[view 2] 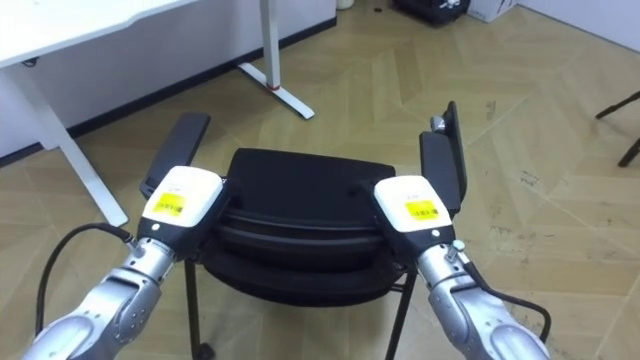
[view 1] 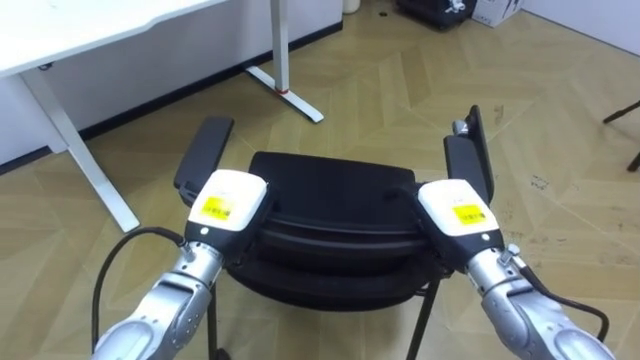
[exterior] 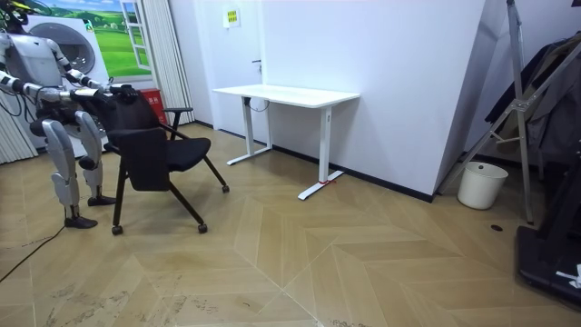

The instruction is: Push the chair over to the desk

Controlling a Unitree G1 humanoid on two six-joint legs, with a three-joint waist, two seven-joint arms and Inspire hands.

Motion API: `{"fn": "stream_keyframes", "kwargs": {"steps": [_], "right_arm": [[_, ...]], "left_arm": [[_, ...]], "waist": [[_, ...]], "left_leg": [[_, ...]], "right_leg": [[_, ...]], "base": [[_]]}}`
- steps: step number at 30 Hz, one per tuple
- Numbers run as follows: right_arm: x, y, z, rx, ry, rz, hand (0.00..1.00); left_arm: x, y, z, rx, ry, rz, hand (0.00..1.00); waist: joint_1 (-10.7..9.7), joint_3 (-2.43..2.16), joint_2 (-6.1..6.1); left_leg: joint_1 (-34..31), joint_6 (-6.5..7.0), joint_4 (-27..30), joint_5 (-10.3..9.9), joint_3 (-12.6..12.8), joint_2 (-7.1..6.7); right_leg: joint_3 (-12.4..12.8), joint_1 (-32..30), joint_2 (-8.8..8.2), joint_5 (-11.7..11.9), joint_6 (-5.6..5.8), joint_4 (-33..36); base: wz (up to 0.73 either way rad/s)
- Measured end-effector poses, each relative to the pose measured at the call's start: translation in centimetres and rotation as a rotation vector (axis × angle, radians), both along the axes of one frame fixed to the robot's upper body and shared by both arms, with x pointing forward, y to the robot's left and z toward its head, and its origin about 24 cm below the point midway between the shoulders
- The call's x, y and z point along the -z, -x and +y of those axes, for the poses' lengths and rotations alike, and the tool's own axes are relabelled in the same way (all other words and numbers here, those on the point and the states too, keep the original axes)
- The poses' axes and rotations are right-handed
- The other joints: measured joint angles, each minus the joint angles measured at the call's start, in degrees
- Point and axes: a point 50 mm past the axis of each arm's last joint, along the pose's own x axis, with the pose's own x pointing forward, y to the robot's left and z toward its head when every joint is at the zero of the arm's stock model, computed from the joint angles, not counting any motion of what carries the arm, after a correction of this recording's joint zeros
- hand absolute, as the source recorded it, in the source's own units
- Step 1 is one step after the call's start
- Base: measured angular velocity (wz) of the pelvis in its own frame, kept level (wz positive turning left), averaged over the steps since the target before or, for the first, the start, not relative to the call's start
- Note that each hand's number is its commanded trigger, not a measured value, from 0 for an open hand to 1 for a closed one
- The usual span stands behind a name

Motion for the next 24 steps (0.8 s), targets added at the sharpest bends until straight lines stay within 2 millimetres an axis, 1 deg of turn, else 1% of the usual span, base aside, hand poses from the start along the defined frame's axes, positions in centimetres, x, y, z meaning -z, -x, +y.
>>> {"fn": "stream_keyframes", "kwargs": {"steps": [2, 7, 9, 10, 15, 18, 21, 22, 24], "right_arm": [[0.02, 0.06, -0.14, -0.019, 0.026, -0.003, 1.00], [0.05, 0.10, -0.22, -0.018, 0.028, -0.023, 1.00], [0.02, 0.14, -0.26, -0.030, 0.041, -0.039, 1.00], [-0.01, 0.14, -0.25, -0.033, 0.046, -0.047, 1.00], [0.13, 0.10, -0.28, -0.031, 0.047, -0.048, 1.00], [0.36, 0.09, -0.20, -0.034, 0.046, -0.040, 1.00], [0.50, 0.15, -0.05, -0.032, 0.040, -0.035, 1.00], [0.49, 0.13, 0.08, -0.032, 0.035, -0.035, 1.00], [0.57, 0.13, 0.27, -0.027, 0.029, -0.027, 1.00]], "left_arm": [[0.00, 0.00, -0.01, 0.001, 0.000, 0.000, 1.00], [-0.02, 0.00, -0.05, 0.003, 0.004, -0.001, 1.00], [-0.04, -0.01, -0.03, 0.002, 0.008, -0.001, 1.00], [-0.05, -0.01, 0.02, 0.002, 0.011, 0.000, 1.00], [0.18, -0.10, 0.08, 0.005, 0.012, 0.007, 1.00], [0.37, -0.04, 0.13, 0.002, 0.010, 0.015, 1.00], [0.42, -0.05, 0.22, 0.004, 0.003, 0.020, 1.00], [0.43, -0.08, 0.30, 0.003, 0.001, 0.019, 1.00], [0.44, -0.24, 0.49, 0.006, -0.004, 0.017, 1.00]], "waist": [[0.0, -0.01, -0.02], [0.1, -0.05, -0.05], [0.2, 0.02, 0.19], [0.1, 0.13, 0.38], [0.2, 0.14, 0.48], [0.1, 0.19, 0.30], [0.1, 0.24, -0.11], [0.1, 0.19, -0.35], [-0.2, 0.27, -0.77]], "left_leg": [[0.0, 0.00, 0.0, 0.0, 0.0, 0.00], [0.0, 0.00, 0.0, 0.0, 0.0, 0.00], [0.0, 0.00, -0.1, 0.0, 0.0, 0.00], [0.0, 0.00, -0.1, 0.0, 0.0, 0.00], [0.1, 0.00, 0.0, 0.0, 0.1, 0.02], [0.7, 0.00, 0.0, 0.0, 0.0, 0.07], [0.8, -0.16, 0.2, -0.1, -0.5, 0.13], [0.6, -0.26, 0.6, -0.2, -0.9, 0.17], [-0.1, -0.51, 2.3, -0.8, -1.2, 0.42]], "right_leg": [[0.0, 0.0, 0.00, 0.0, 0.00, 0.0], [0.0, 0.0, 0.00, 0.0, 0.00, 0.0], [0.0, 0.0, 0.00, 0.0, 0.00, 0.0], [0.0, 0.0, 0.00, 0.0, 0.00, 0.0], [-0.1, 0.2, -0.02, 0.0, 0.00, 0.0], [-0.3, 0.8, -0.03, 0.0, 0.00, 0.0], [-0.7, 1.2, -0.02, -0.1, -0.11, -0.1], [-0.9, 1.2, 0.02, -0.2, -0.24, 0.0], [-1.6, 1.5, 0.19, -0.6, -0.53, 0.2]], "base": [[0.00], [0.00], [0.00], [0.00], [0.00], [0.01], [0.05], [0.12], [0.14]]}}
